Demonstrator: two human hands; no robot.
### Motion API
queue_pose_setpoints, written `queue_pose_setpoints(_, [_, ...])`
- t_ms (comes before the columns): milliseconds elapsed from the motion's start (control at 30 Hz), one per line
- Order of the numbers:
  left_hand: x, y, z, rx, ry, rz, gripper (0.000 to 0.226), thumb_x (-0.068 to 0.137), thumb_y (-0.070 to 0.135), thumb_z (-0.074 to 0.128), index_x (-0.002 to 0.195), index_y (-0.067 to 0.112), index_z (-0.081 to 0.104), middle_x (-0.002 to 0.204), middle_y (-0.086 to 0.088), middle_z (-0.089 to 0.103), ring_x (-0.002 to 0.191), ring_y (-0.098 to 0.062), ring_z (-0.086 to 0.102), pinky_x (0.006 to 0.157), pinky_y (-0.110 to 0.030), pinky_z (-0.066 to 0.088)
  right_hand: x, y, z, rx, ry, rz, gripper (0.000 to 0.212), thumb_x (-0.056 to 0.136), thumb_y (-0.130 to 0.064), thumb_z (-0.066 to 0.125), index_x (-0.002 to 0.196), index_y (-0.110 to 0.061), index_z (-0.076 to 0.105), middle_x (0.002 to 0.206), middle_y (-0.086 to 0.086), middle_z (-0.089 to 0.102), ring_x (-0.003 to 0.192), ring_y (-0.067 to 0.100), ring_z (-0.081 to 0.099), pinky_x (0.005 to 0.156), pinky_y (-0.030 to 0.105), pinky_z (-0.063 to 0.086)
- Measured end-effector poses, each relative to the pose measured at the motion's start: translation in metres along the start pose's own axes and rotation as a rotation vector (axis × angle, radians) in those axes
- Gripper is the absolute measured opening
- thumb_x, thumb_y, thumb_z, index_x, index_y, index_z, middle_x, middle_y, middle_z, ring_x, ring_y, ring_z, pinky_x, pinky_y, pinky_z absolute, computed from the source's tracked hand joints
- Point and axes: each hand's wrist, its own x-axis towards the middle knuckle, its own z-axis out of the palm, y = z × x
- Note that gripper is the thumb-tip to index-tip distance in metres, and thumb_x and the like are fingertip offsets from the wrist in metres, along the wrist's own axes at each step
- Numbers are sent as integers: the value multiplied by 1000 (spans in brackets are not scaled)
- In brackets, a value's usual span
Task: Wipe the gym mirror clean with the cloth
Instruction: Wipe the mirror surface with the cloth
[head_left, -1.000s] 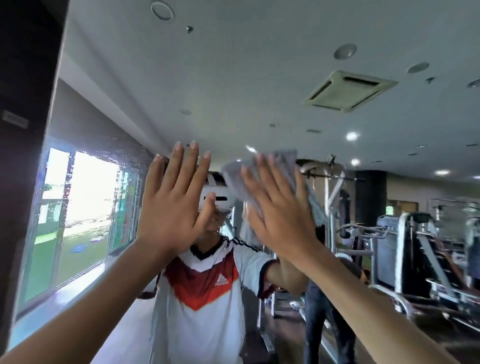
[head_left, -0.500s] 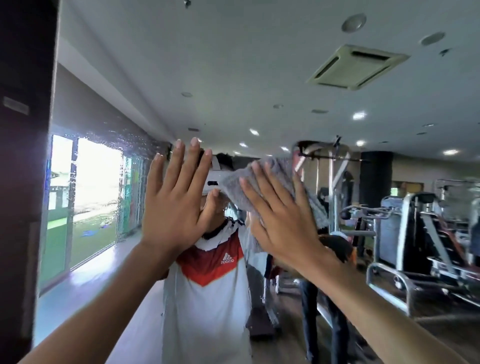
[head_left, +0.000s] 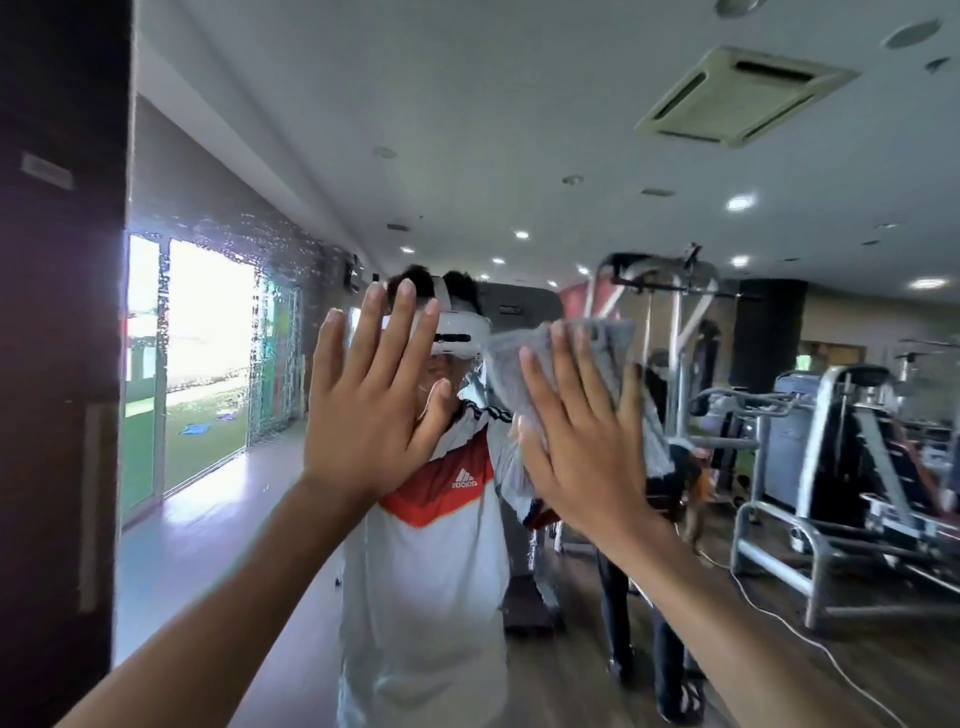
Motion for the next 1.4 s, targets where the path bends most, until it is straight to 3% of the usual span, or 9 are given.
queue_pose_setpoints(67, [0, 3, 0, -3, -9, -10, 61, 104, 40, 33, 157, 9, 30, 164, -14, 26, 152, -34, 20, 117, -61, 25, -49, 3, -1, -38, -67, -224, 64, 102, -38, 29, 160, -22, 7, 166, 6, 10, 152, 22, 14, 121, 60, 8])
queue_pose_setpoints(133, [-2, 6, 0, -2, -13, -33, 61, 104, 39, 31, 157, 9, 30, 164, -14, 25, 152, -34, 20, 117, -61, 25, -69, 24, -2, -57, -80, -233, 61, 104, -39, 25, 159, -25, 4, 167, 3, 6, 153, 20, 9, 122, 57, 2])
queue_pose_setpoints(333, [-17, 19, 0, -11, -24, -136, 61, 103, 36, 36, 157, 10, 29, 164, -13, 24, 153, -33, 19, 119, -60, 21, -4, 26, 0, 62, 85, 508, 57, 104, -40, 23, 156, -19, 22, 164, 9, 17, 151, 25, 12, 120, 45, -11])
queue_pose_setpoints(567, [-31, 14, -3, -35, -61, -74, 61, 103, 35, 39, 157, 6, 29, 164, -16, 24, 152, -35, 21, 120, -59, 20, -83, 9, -3, -28, -127, -274, 61, 103, -37, 33, 159, -25, 13, 164, 6, 19, 152, 22, 16, 121, 59, 9])
queue_pose_setpoints(767, [-63, 28, -7, -36, -95, -47, 61, 104, 34, 35, 156, 4, 28, 164, -16, 23, 153, -34, 19, 121, -55, 20, -36, 11, -2, 43, 33, 433, 58, 103, -40, 24, 156, -21, 13, 164, 7, 14, 151, 24, 10, 121, 47, -9])
queue_pose_setpoints(1000, [-111, 20, -14, -41, -78, -13, 60, 102, 32, 45, 154, 6, 34, 162, -13, 29, 151, -32, 25, 122, -53, 19, -120, -12, -2, 38, -156, -195, 58, 102, -37, 31, 157, -23, 19, 167, 3, 7, 153, 19, 10, 120, 59, 9])
queue_pose_setpoints(1100, [-114, 22, -13, -35, -71, -36, 60, 101, 31, 46, 153, 5, 36, 162, -14, 30, 151, -33, 25, 122, -53, 19, -105, 11, -2, 40, -77, 94, 53, 106, -43, 18, 155, -24, 12, 166, 1, 2, 153, 20, 4, 121, 55, 8])
queue_pose_setpoints(1233, [-114, 22, -13, -35, -78, -41, 59, 102, 33, 45, 154, 7, 36, 162, -11, 29, 152, -31, 24, 123, -50, 17, -75, -28, 4, 98, 42, 385, 57, 104, -41, 26, 157, -18, 18, 163, 9, 15, 152, 28, 13, 121, 55, 6])
queue_pose_setpoints(1400, [-116, 16, -13, -25, -99, -11, 60, 102, 35, 44, 155, 8, 34, 162, -12, 29, 151, -32, 25, 123, -51, 17, -162, -33, 8, 32, -162, -280, 68, 99, -36, 38, 160, -21, 11, 167, 7, 3, 152, 22, 14, 118, 61, 13])
